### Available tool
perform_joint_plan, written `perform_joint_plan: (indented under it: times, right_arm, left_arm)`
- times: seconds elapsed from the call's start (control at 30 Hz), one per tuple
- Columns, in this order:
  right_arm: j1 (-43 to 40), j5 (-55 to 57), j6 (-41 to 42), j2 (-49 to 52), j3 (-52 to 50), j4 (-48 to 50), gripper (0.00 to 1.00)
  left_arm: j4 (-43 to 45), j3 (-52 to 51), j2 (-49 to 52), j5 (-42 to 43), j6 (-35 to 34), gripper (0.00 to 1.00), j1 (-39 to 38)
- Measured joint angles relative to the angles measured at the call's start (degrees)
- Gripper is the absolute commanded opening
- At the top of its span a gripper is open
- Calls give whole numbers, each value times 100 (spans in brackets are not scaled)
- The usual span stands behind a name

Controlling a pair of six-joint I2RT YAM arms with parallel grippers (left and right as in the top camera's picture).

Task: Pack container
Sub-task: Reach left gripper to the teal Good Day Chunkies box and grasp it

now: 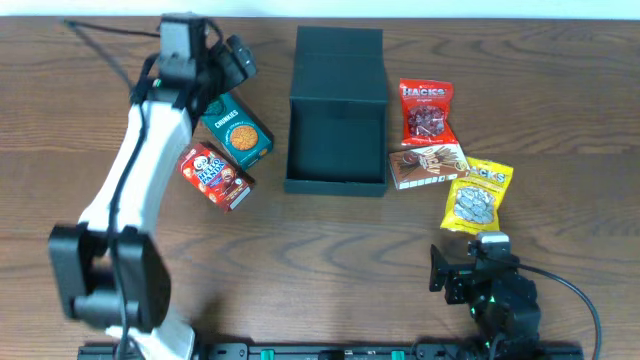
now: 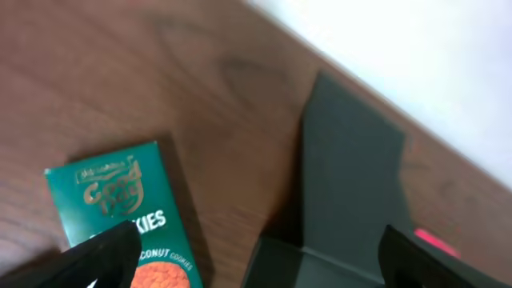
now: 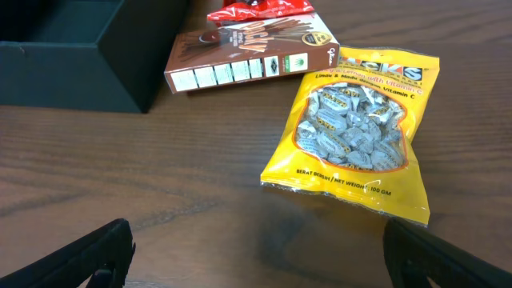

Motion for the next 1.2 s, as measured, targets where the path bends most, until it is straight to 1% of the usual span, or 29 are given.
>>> perform_joint_plan:
  times: [0.13, 0.33, 0.67, 0.87, 1.2]
  right_arm:
    - [0, 2, 0, 0, 0, 0, 99]
    - [0, 2, 2, 0, 0, 0, 99]
    - [0, 0, 0, 0, 0, 0, 99]
    - [0, 0, 0, 0, 0, 0, 99]
    - [0, 0, 0, 0, 0, 0, 99]
  left_arm:
    - [-573, 444, 566, -306, -455, 96, -79]
    - [-1316, 481, 984, -573, -1414, 96, -103]
    - [-1740, 485, 1451, -597, -2057, 96, -105]
    - [-1770, 485, 1700, -597, -2245, 96, -105]
    - [-1641, 487, 1891, -590, -2063, 96, -98]
